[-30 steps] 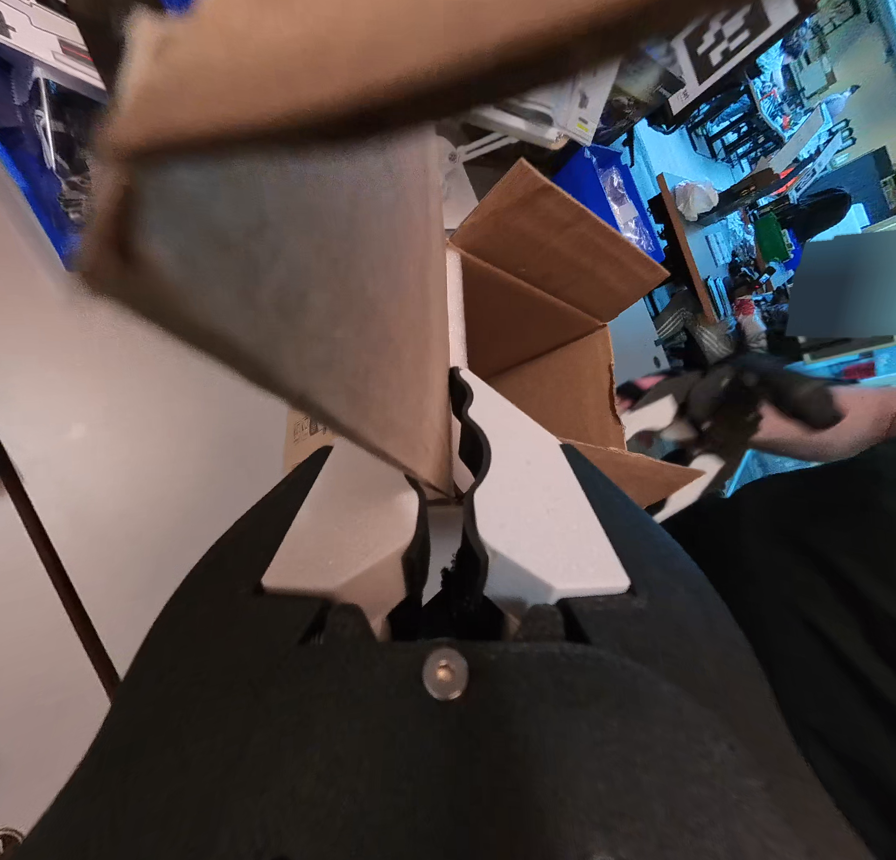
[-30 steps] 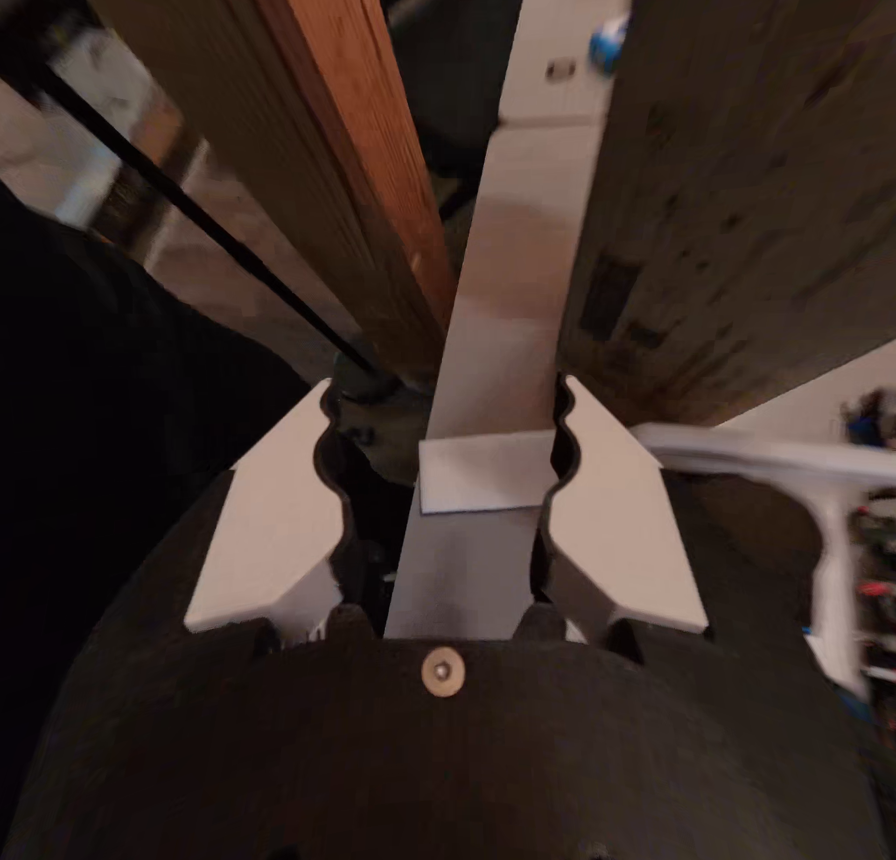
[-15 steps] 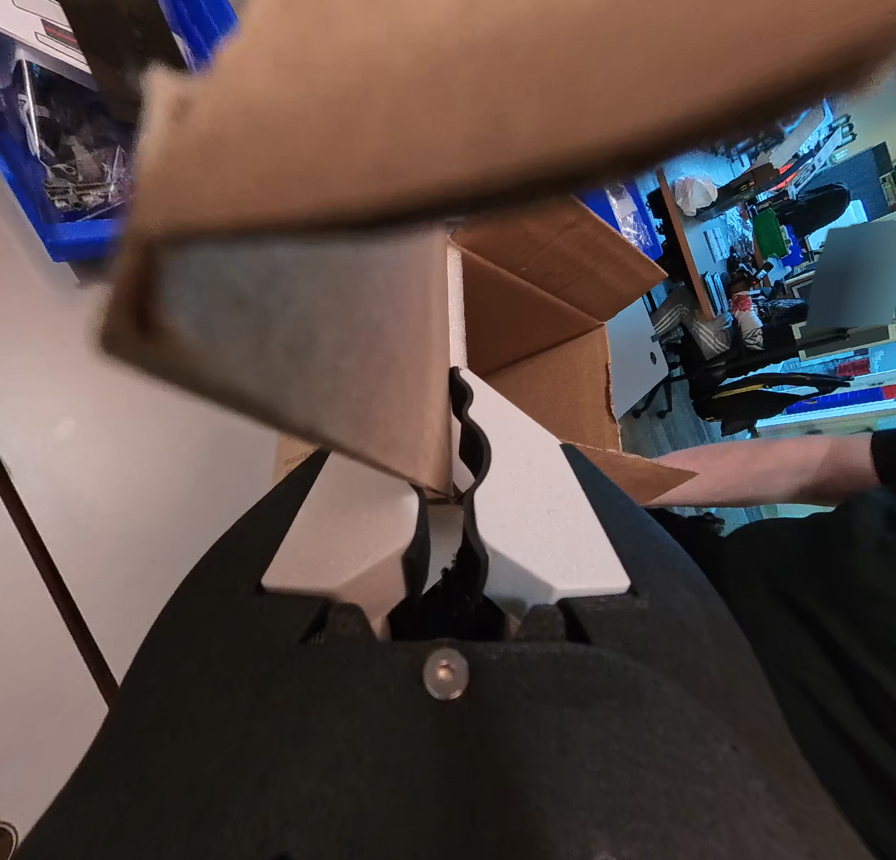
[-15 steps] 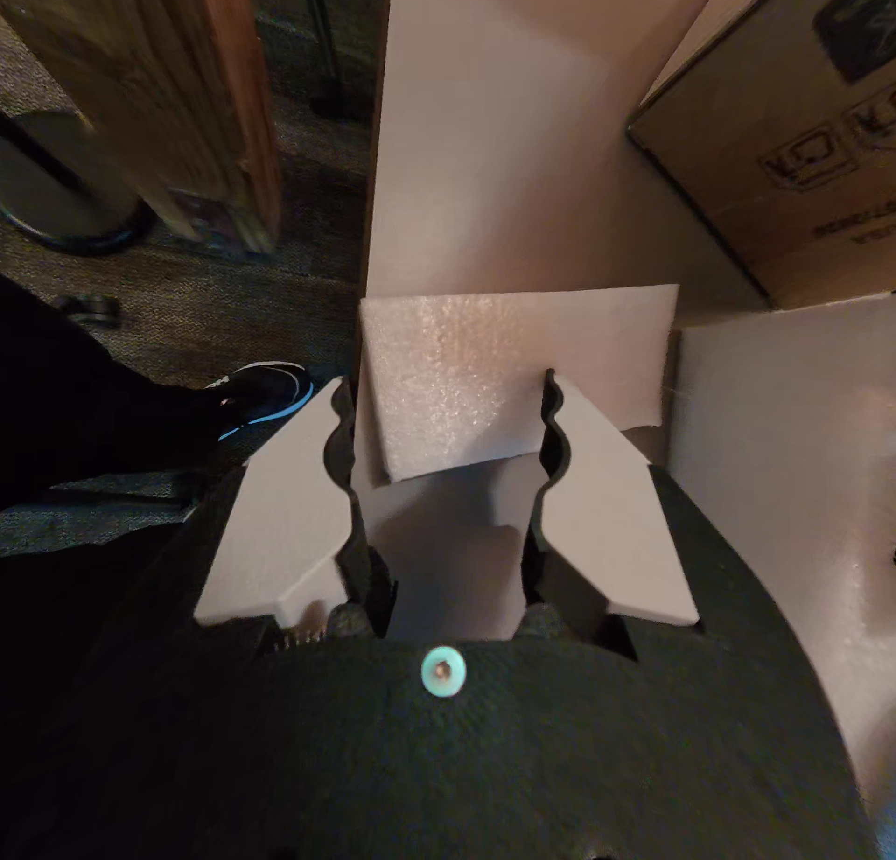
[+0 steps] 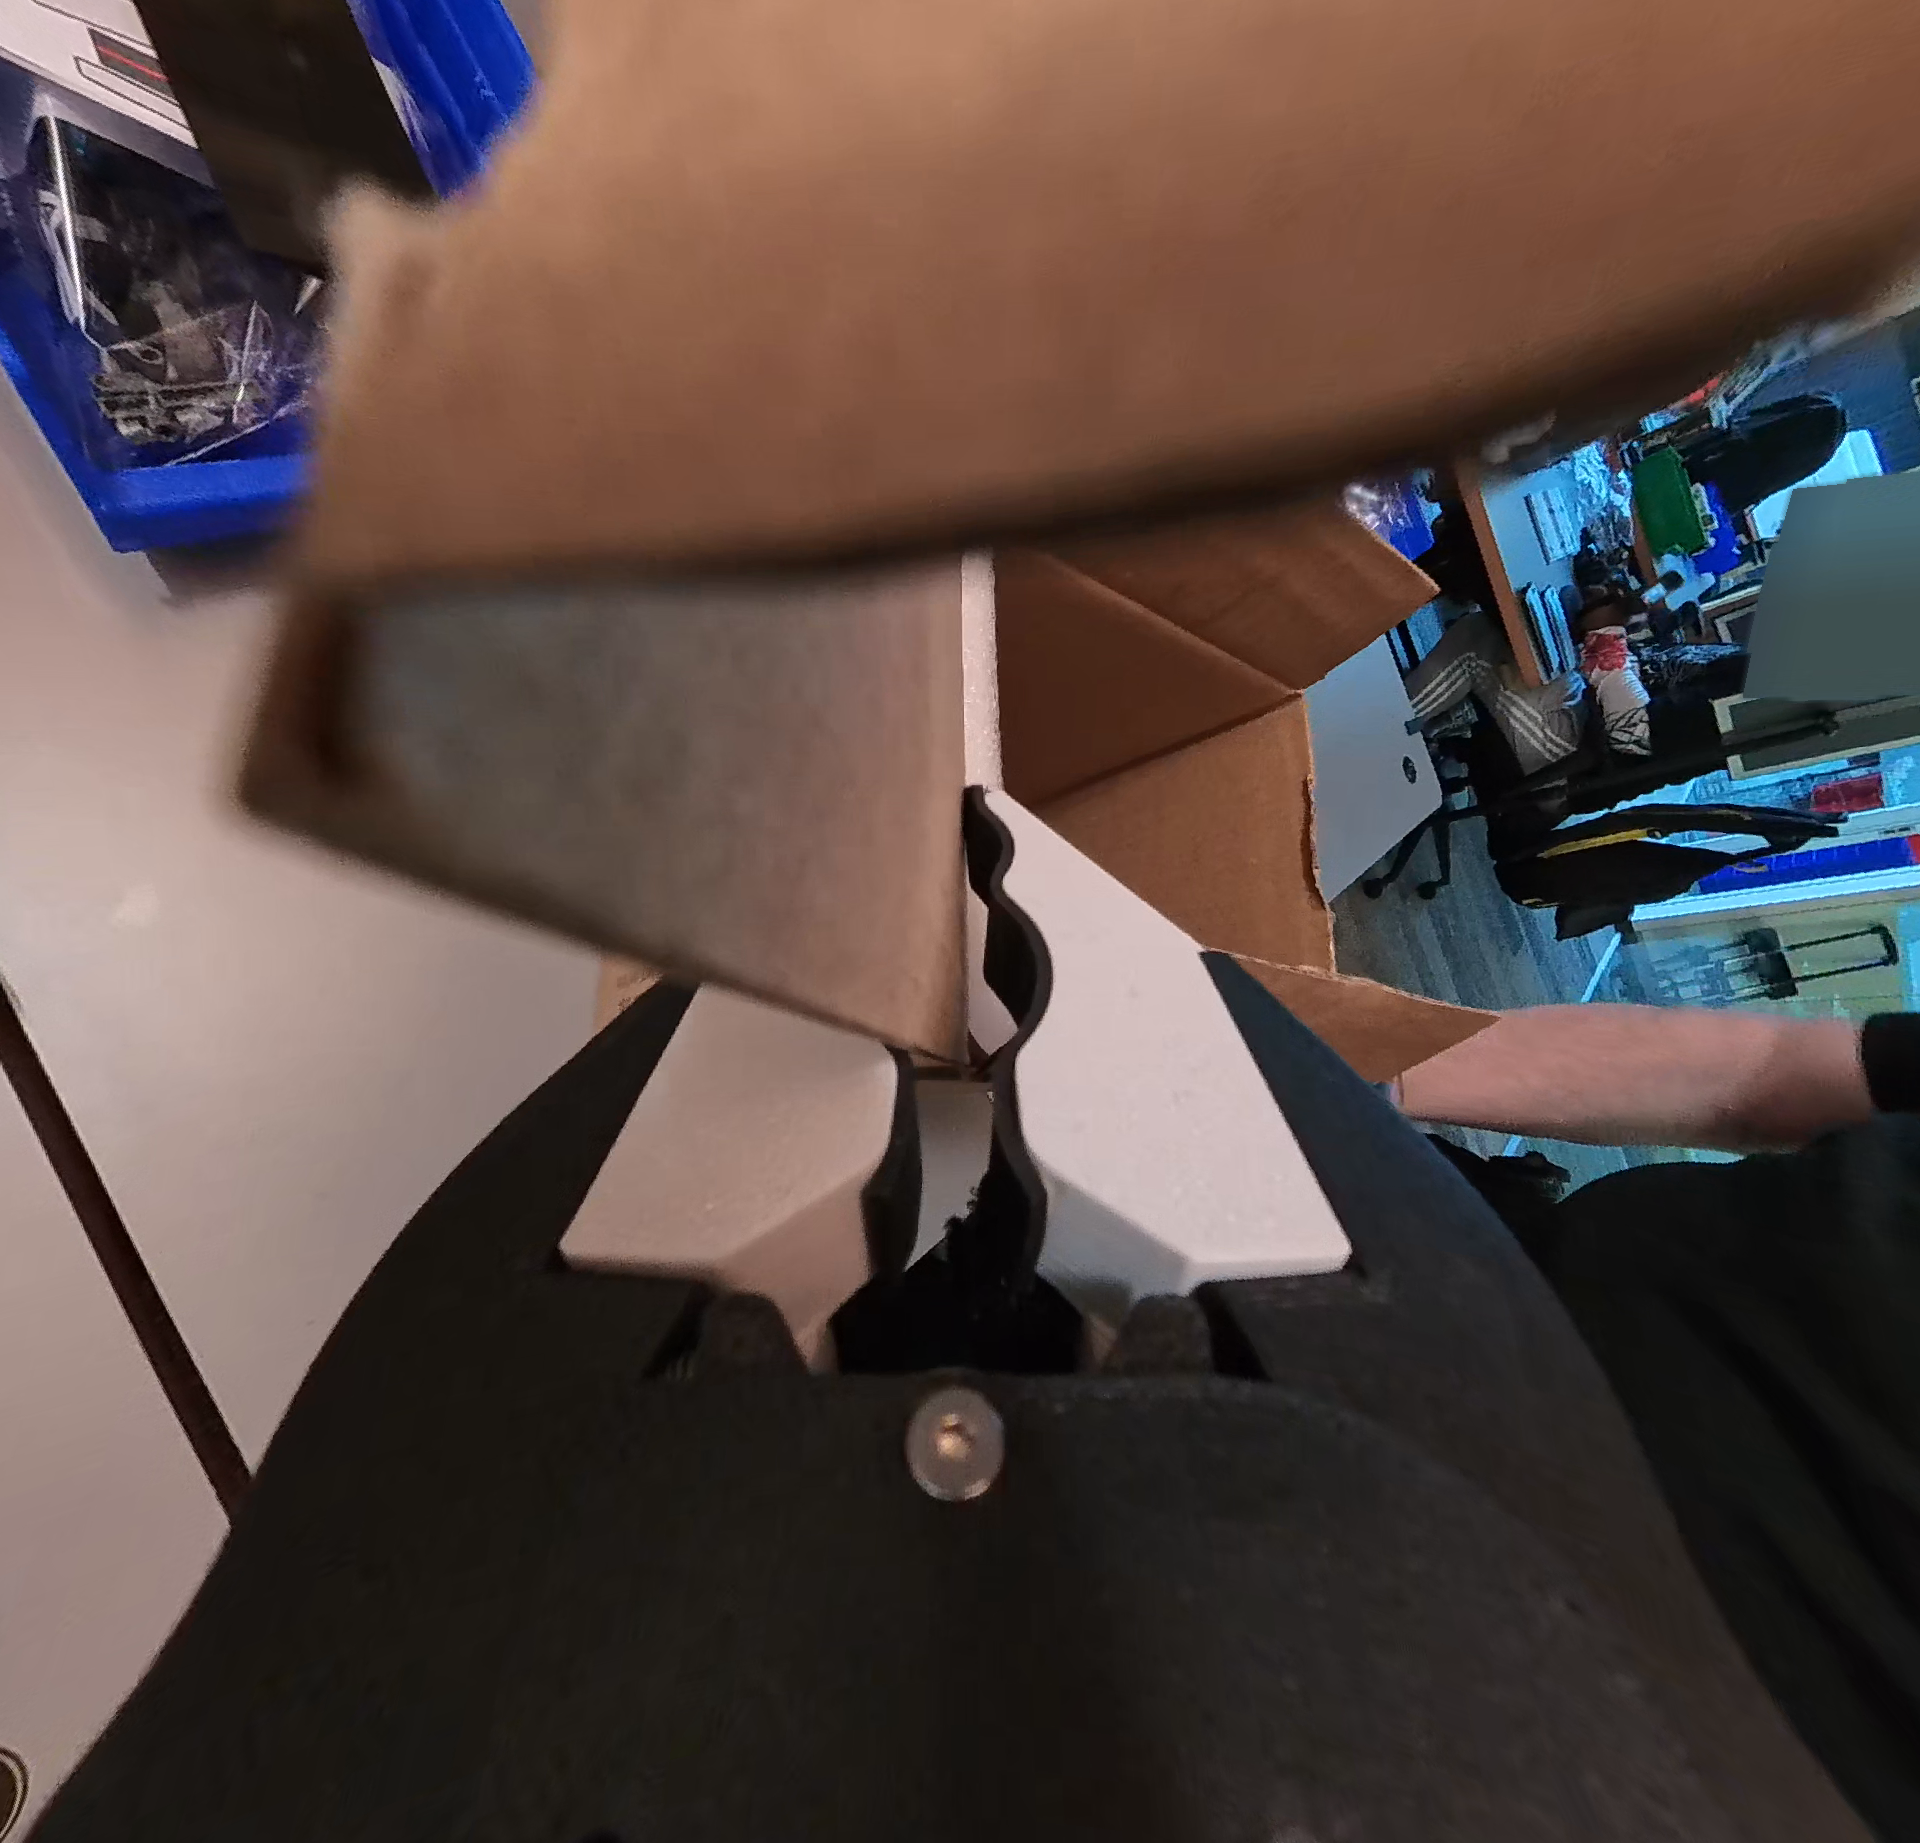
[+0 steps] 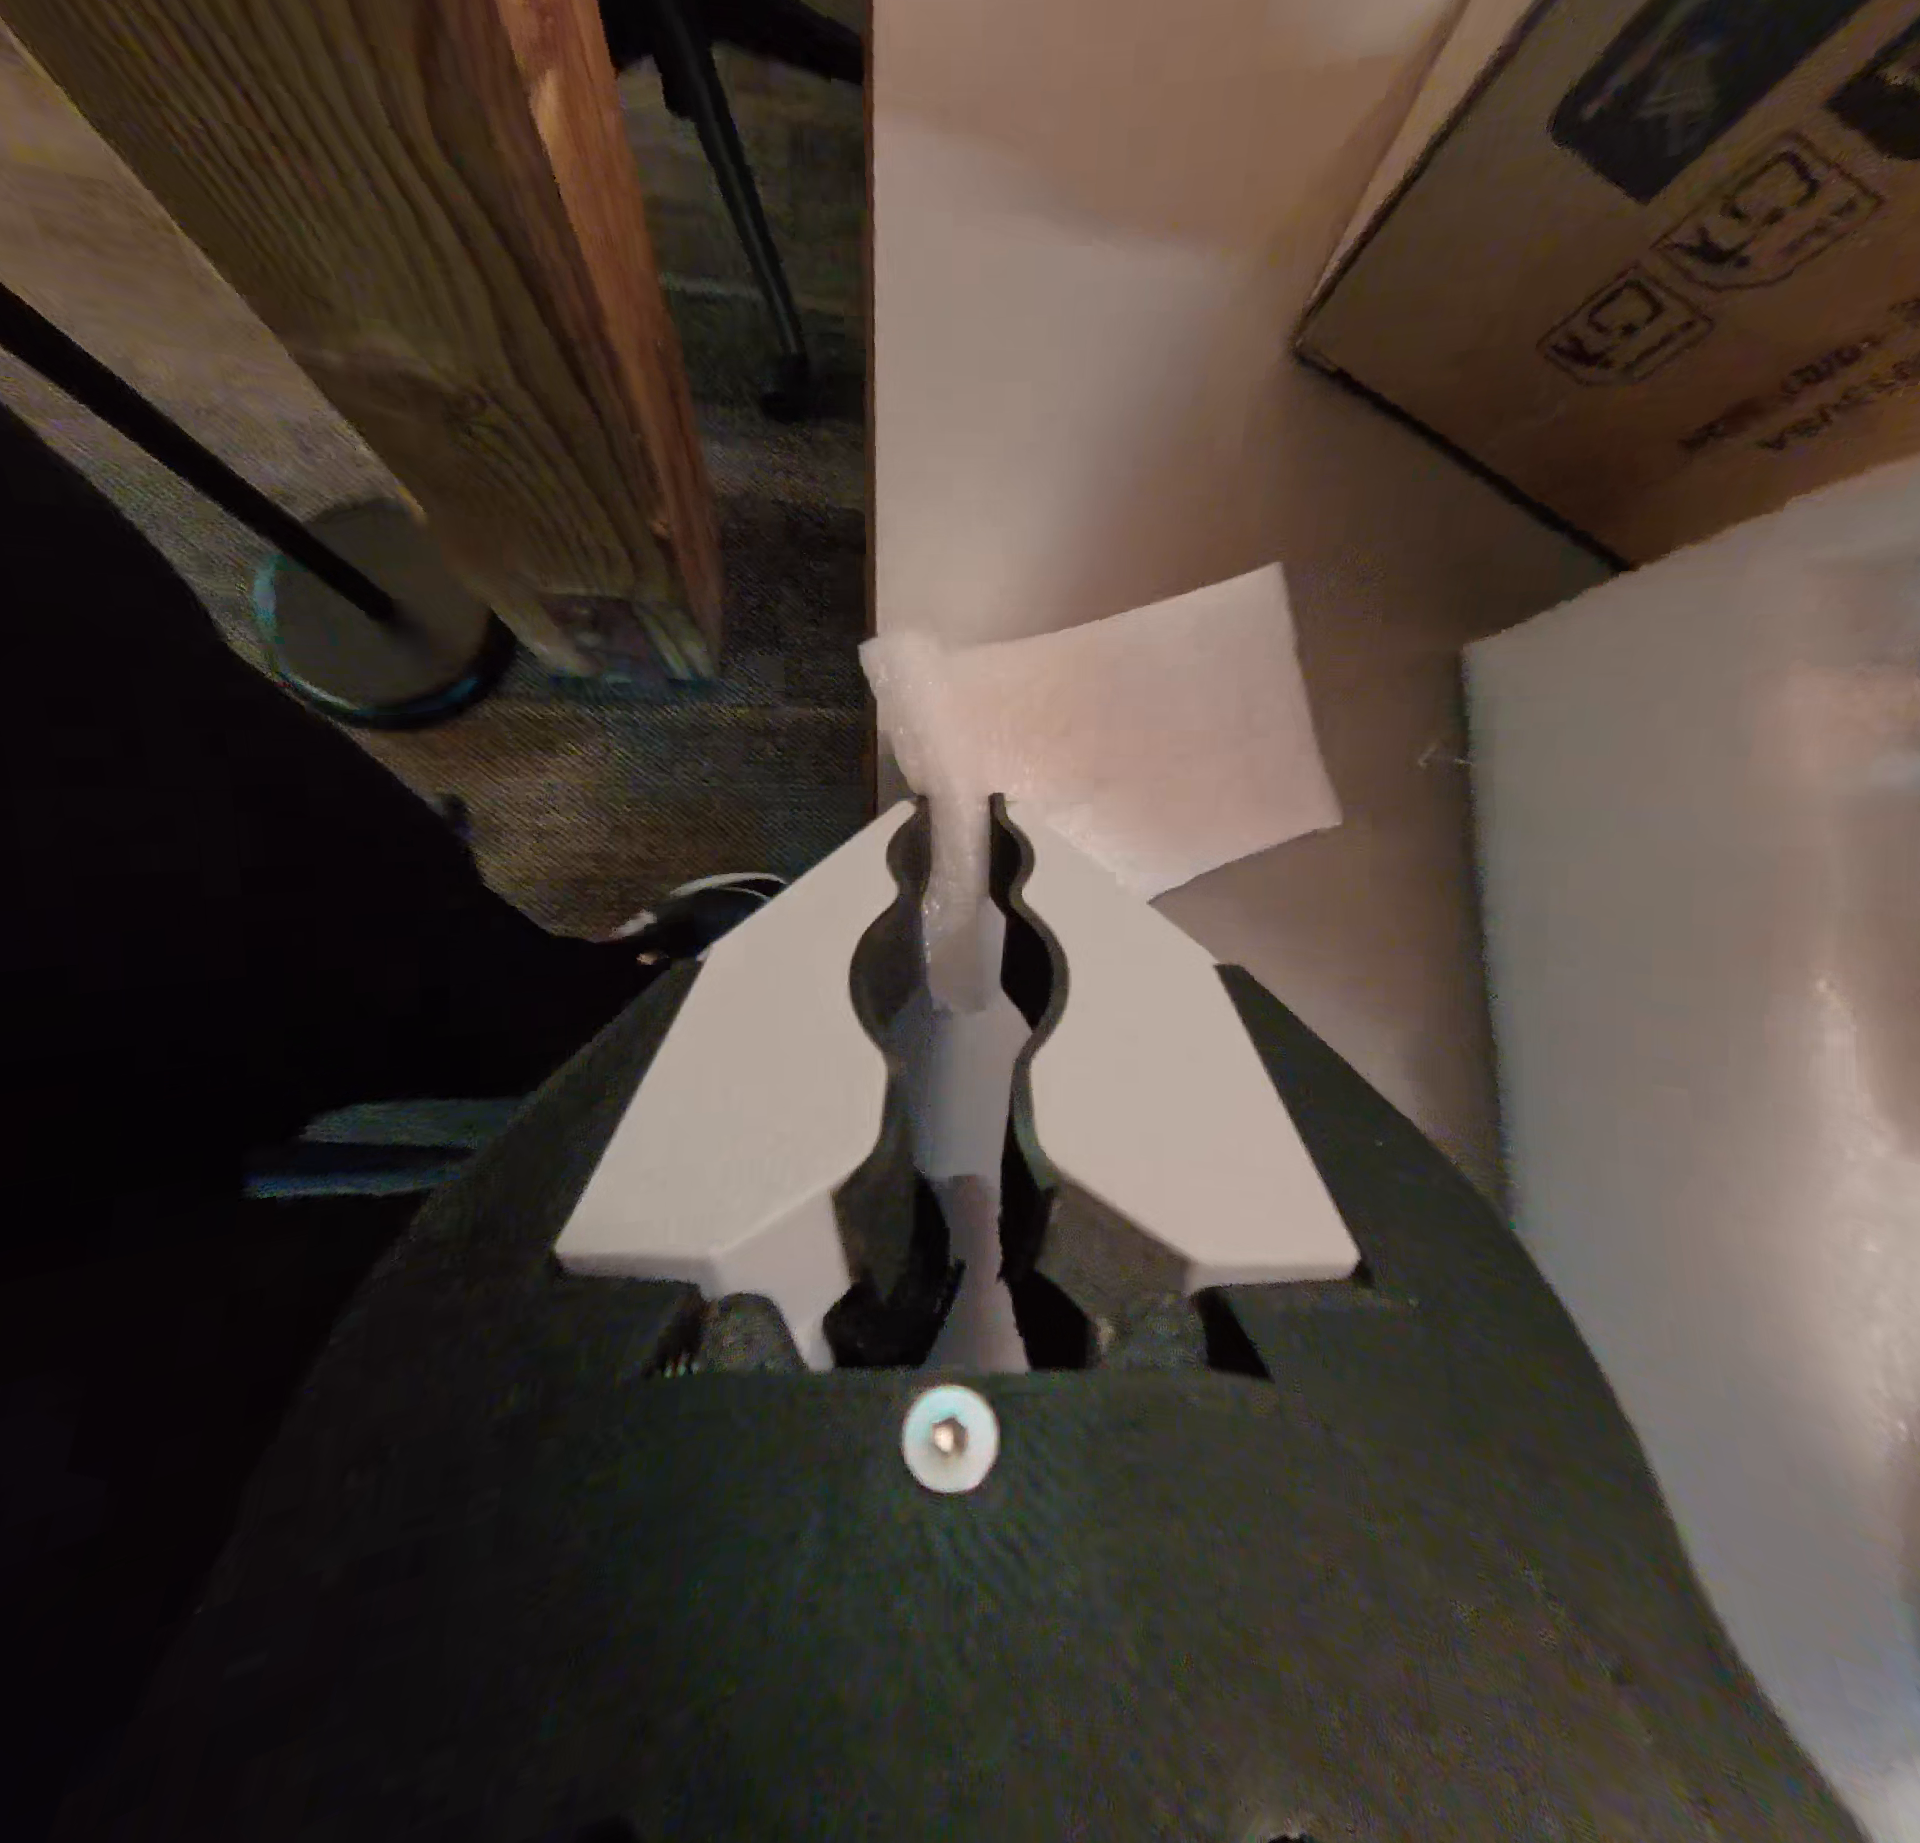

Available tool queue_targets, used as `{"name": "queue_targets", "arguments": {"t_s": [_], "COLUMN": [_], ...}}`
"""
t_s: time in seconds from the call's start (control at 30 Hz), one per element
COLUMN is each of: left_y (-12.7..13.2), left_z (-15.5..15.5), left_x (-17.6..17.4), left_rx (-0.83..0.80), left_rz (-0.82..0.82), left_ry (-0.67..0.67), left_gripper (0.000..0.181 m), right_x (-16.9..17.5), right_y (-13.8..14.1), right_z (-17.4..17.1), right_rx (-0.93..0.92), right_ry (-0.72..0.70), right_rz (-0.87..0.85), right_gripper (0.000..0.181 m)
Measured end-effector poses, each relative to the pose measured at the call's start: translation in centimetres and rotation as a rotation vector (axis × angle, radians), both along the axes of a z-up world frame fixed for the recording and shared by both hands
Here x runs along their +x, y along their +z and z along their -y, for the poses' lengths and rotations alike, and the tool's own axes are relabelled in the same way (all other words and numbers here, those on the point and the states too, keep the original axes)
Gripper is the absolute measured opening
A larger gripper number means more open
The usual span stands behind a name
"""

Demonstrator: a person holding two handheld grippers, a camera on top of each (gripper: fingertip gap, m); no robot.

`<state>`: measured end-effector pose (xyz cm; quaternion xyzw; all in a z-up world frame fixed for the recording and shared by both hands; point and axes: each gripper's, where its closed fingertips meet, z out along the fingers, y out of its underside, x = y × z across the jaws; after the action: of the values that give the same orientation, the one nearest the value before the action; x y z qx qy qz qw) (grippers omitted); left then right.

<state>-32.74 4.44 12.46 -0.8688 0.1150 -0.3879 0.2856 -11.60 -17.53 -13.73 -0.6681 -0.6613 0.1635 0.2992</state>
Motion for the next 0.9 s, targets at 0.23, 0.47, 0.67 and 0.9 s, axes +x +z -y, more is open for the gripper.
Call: {"name": "queue_targets", "arguments": {"t_s": [0.23,0.47,0.67,0.9], "left_y": [0.0,0.0,0.1,0.0], "left_z": [0.1,0.5,0.9,1.0], "left_x": [0.1,-0.1,-0.1,-0.4], "left_rx": [0.011,0.030,0.044,0.049], "left_rz": [0.012,0.024,0.027,0.023], "left_ry": [0.013,0.049,0.076,0.103], "left_gripper": [0.000,0.000,0.000,0.000], "right_x": [1.2,1.1,-3.1,-9.6], "right_y": [9.5,26.6,39.6,34.8], "right_z": [-1.1,-5.0,-11.4,-16.2], "right_rx": [-0.224,-0.371,-0.413,-0.461], "right_ry": [-0.057,-0.020,-0.024,-0.086], "right_rz": [-0.212,-0.454,-0.685,-0.377], "right_gripper": [0.007,0.008,0.008,0.011]}}
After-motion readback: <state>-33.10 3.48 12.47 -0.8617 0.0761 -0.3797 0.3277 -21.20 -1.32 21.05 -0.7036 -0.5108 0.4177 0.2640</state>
